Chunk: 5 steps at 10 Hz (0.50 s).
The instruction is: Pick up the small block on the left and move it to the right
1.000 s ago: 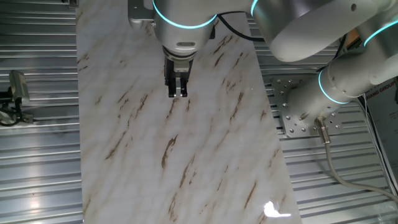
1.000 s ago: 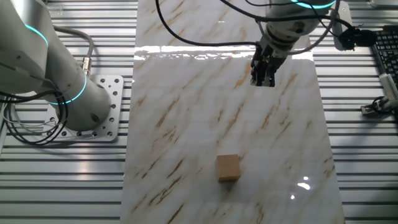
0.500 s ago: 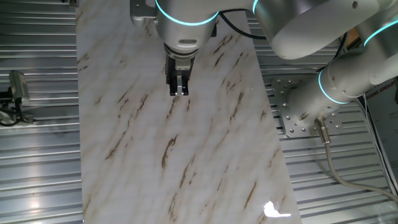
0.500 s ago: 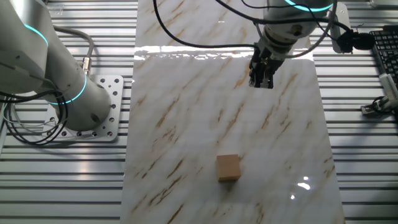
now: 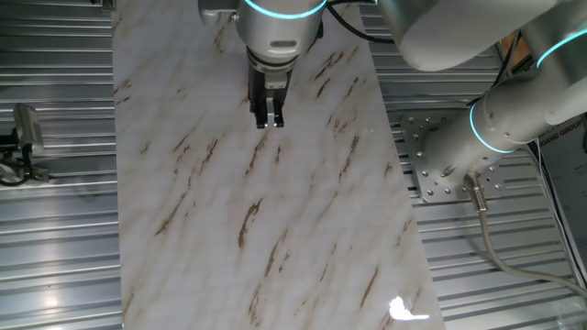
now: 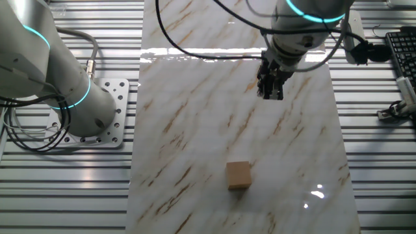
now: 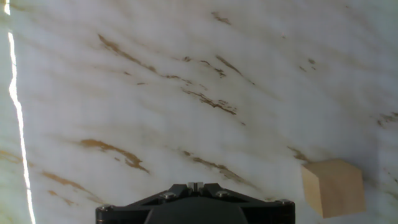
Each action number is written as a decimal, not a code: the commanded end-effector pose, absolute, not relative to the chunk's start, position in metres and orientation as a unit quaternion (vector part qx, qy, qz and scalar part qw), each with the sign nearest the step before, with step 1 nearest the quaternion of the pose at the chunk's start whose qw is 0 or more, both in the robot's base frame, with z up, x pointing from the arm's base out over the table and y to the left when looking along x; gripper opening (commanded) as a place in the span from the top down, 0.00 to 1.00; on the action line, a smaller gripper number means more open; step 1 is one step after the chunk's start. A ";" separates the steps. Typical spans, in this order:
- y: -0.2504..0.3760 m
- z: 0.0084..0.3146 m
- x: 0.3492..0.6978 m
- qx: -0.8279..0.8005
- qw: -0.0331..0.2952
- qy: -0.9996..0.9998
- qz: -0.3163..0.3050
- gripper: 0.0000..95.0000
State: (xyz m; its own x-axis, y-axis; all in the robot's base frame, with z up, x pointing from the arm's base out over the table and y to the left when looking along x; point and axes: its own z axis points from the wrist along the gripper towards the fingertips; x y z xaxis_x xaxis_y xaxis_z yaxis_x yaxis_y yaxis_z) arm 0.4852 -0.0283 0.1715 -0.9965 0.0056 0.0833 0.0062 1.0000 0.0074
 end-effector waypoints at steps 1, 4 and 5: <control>-0.033 0.172 0.482 0.003 0.042 -0.999 -0.004 1.00; -0.049 0.173 0.474 0.017 0.042 -0.999 -0.011 1.00; -0.053 0.173 0.472 0.022 0.042 -0.999 -0.011 1.00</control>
State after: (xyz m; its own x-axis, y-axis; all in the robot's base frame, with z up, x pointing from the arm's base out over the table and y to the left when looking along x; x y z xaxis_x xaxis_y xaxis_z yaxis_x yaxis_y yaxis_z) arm 0.4705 -0.0546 0.1731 -0.9954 -0.0453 0.0841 -0.0435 0.9988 0.0231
